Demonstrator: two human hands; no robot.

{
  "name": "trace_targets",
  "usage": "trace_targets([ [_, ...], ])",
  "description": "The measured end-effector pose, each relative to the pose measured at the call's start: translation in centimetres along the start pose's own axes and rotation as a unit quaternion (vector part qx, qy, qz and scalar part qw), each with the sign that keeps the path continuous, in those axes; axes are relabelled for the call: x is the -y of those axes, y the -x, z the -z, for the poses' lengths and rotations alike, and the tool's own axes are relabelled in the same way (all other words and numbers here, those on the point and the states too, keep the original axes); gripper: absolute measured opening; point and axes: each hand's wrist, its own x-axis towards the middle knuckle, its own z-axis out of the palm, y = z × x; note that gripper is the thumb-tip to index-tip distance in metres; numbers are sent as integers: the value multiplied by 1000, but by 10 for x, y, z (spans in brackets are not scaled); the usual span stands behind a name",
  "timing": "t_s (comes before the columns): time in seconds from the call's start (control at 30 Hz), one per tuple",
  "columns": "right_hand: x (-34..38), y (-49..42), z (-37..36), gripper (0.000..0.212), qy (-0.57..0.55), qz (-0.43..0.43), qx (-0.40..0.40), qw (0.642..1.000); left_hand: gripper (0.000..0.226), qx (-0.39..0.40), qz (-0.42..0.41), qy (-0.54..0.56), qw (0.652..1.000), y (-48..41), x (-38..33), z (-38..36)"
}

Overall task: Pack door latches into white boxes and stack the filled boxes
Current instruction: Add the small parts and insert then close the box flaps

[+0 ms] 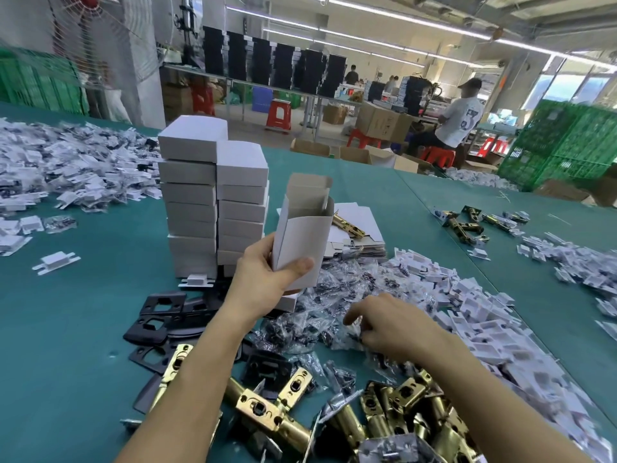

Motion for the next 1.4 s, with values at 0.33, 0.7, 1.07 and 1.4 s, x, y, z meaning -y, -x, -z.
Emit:
trace_targets([
  [0.33,4,19,88,38,-337,122,-337,870,41,-1,-23,-31,999,1,3,0],
  [0.7,38,16,115,29,-131,154,-289,936,51,43,-16,-1,999,4,-2,-4],
  [1.07,39,7,111,11,-253,109,-238,931,44,64,-18,22,998,6,-4,-7],
  [1.4,31,9,110,15,-197,142,-197,950,41,86,-11,36,996,8,-10,-7],
])
